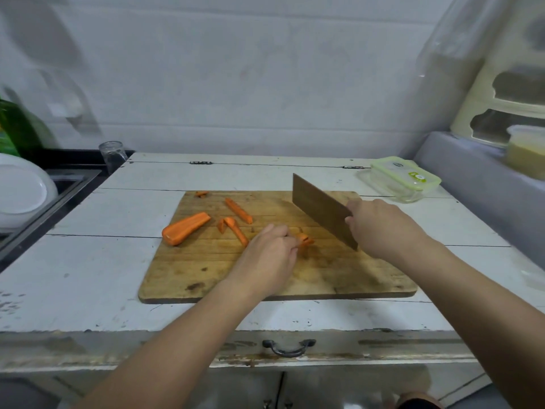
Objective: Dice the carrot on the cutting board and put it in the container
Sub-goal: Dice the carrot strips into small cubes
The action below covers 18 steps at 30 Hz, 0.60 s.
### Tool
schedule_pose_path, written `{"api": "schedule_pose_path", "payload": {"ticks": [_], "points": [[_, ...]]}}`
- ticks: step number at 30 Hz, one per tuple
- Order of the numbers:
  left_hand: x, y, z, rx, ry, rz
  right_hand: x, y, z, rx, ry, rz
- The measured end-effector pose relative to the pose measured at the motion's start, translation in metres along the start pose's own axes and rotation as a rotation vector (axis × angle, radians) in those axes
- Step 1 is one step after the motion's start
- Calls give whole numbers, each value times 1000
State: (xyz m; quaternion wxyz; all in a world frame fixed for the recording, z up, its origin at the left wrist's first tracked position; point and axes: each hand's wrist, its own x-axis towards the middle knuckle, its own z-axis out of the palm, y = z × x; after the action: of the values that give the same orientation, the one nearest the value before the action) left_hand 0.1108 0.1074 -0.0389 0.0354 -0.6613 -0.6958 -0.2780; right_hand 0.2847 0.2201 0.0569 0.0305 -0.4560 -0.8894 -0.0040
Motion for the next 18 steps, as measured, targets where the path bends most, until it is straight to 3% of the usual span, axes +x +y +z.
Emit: {"api": "schedule_pose_path", "payload": {"ticks": [6, 18], "points": [[-1, 3, -1, 38, 20, 27, -11, 10, -6, 100, 54, 23], [-1, 7, -6, 52, 31, 35, -39, -19, -9, 97, -15, -66]]}}
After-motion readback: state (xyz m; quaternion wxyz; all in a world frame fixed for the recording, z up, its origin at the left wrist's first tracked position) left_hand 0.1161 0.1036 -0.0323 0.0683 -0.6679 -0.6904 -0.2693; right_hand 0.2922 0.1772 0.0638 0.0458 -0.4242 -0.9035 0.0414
